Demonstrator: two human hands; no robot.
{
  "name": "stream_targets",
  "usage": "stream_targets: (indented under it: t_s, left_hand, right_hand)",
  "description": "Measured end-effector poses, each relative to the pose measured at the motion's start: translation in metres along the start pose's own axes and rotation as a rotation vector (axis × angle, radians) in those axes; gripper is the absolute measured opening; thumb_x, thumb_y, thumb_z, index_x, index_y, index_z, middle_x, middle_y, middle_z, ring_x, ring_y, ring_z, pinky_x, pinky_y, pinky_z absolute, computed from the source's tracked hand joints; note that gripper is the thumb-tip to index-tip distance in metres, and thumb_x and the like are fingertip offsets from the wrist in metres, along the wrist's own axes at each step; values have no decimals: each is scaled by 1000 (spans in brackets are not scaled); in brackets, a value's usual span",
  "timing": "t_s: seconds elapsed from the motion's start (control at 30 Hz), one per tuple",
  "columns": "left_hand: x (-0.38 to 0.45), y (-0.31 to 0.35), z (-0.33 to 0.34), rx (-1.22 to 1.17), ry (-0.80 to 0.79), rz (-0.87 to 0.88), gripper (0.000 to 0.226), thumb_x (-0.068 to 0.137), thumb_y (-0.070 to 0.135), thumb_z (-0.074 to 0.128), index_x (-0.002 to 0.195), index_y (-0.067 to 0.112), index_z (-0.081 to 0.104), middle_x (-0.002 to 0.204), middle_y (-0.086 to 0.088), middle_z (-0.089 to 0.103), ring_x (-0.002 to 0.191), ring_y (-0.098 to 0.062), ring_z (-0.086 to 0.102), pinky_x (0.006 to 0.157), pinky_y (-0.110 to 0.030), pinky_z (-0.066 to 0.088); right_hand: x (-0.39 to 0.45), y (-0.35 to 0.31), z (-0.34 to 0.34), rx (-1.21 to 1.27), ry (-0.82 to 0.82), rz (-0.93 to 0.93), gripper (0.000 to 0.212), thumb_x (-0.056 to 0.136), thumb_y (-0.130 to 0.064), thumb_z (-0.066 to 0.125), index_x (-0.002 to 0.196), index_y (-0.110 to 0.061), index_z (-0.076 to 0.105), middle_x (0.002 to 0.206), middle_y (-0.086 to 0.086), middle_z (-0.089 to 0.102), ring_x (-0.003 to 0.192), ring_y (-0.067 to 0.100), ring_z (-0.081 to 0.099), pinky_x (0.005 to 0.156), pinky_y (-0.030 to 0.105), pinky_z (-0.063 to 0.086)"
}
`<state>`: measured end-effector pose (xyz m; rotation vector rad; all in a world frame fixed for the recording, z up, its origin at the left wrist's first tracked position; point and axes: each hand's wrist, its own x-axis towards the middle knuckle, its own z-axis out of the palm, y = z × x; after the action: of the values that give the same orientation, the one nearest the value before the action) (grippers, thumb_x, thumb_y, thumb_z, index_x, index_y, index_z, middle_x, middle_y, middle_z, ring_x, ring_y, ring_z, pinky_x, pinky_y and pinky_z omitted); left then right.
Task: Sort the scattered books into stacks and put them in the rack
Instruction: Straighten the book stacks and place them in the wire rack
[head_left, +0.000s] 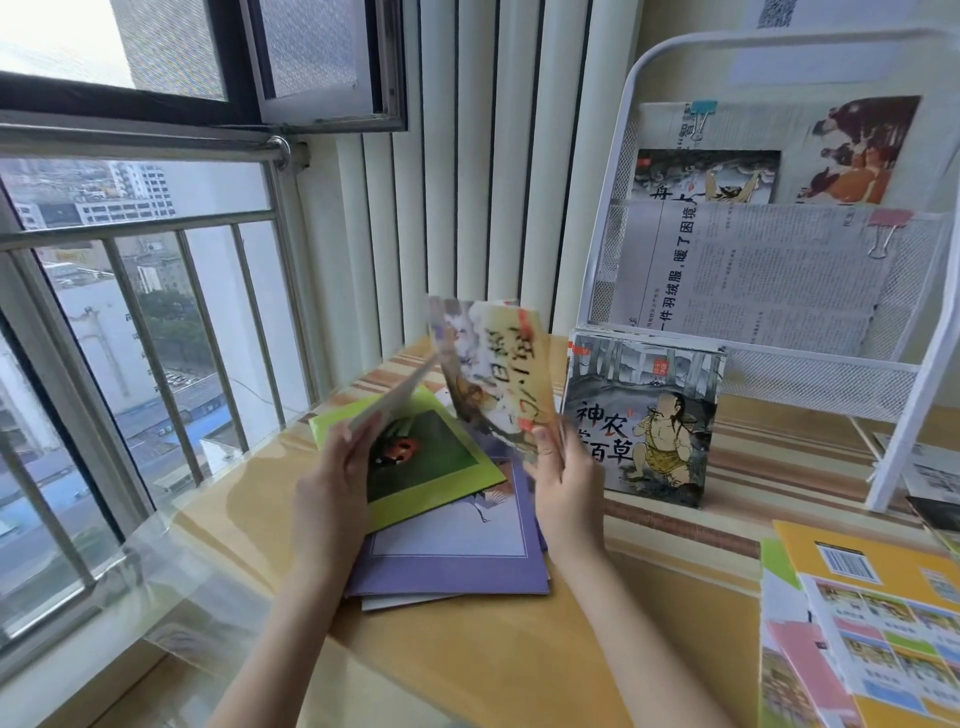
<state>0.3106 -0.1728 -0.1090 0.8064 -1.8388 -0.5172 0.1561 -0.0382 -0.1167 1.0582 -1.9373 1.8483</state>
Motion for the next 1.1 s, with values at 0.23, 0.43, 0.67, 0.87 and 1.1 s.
stream_targets:
  t_s: [0.23,0.43,0.67,0.87,1.1]
  left_hand:
    - [-1,-9,2,243,-385,198,46,66,60,39,91,36,69,90,5,73,88,-25,66,64,-29,40]
    - [8,2,-2,-900,-435,-525,47,71,60,59,85,16,58,76,4,75,73,-16,69,65,-25,54]
    - [25,-1,-11,-1031,-617,-779,82,65,34,83,127,-6,49,91,-18,73,72,-28,72,58,-35,60]
    - [20,-5,2,-806,-100,-627,23,88,5,61,110,0,56,74,-7,71,61,-15,70,50,-27,56]
    - [18,-19,9,-418,66,-563,23,84,13,66,107,11,64,94,-8,68,87,-24,65,74,-33,52]
  right_hand:
    - [0,-24,-10,186,35,26,8,94,-30,44,98,-30,52,79,-17,64,71,20,70,52,21,56]
    - [2,-34,-8,443,-87,308,12,96,-26,49,98,-36,55,89,-9,60,77,35,67,53,39,58]
    - [-5,-13,7,250,-301,479,83,63,-75,64,129,-27,52,131,-5,56,119,12,54,98,44,47]
    - [13,-21,13,-7,-225,446,39,99,-30,42,135,-15,46,133,1,54,111,6,51,90,18,38]
    - [75,-2,57,-37,-93,990,44,86,-10,45,129,-2,37,129,16,48,106,28,50,86,33,41]
